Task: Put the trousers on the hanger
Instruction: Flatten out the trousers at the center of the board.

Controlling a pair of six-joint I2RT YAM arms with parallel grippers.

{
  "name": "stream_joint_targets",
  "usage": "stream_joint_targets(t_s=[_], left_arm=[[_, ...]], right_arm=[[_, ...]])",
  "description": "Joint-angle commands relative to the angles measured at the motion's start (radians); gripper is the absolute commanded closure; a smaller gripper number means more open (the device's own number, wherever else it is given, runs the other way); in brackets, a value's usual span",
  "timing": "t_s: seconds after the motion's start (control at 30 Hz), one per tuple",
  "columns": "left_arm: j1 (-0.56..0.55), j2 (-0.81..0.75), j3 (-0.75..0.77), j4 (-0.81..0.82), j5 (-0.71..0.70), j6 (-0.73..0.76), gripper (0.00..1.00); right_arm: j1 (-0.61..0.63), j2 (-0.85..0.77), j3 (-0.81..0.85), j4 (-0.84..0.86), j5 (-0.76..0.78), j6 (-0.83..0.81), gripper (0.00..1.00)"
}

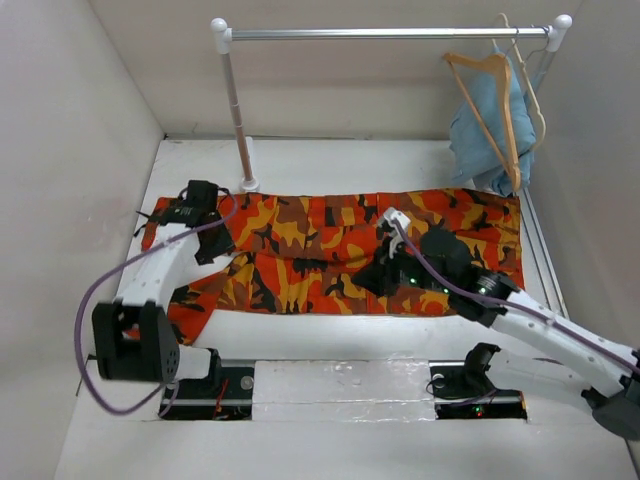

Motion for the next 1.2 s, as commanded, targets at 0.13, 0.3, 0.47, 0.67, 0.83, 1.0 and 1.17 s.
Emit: stream_joint_targets(t_s=[0.13, 0.3, 0.47, 0.67, 0.83, 1.0, 1.17], left_arm=[[-0.045, 0.263, 0.064, -0.081, -0.097, 0.087, 0.60], [-0.045, 0.342, 0.075, -0.047, -0.089, 0.099, 0.63], [-0.045, 0.394, 0.078, -0.014, -0.128, 0.087, 0.90], [-0.045, 0.463, 0.211, -0.039, -0.158, 0.136, 1.00], [-0.045, 0.535, 0.530, -0.096, -0.212, 0.180, 1.00], [-0.045, 0.716, 0.705, -0.156, -0.287, 0.199, 0.78], [-0.035, 0.649, 0.693, -0.126, -0.307, 0.177, 0.24]], right_arm=[[-0.090, -0.152, -0.055, -0.204, 0.009, -0.109, 0.65], [-0.127, -0.167, -0.060, -0.228, -0.042, -0.145, 0.65], [-0.151, -0.158, -0.058, -0.254, -0.062, -0.171, 0.64], [-0.183, -0.139, -0.052, -0.270, -0.066, -0.191, 0.64], [-0.205, -0.116, -0.078, -0.267, -0.072, -0.194, 0.65], [-0.214, -0.086, -0.088, -0.270, -0.089, -0.198, 0.64], [-0.214, -0.103, -0.088, -0.276, -0.082, -0.195, 0.64]])
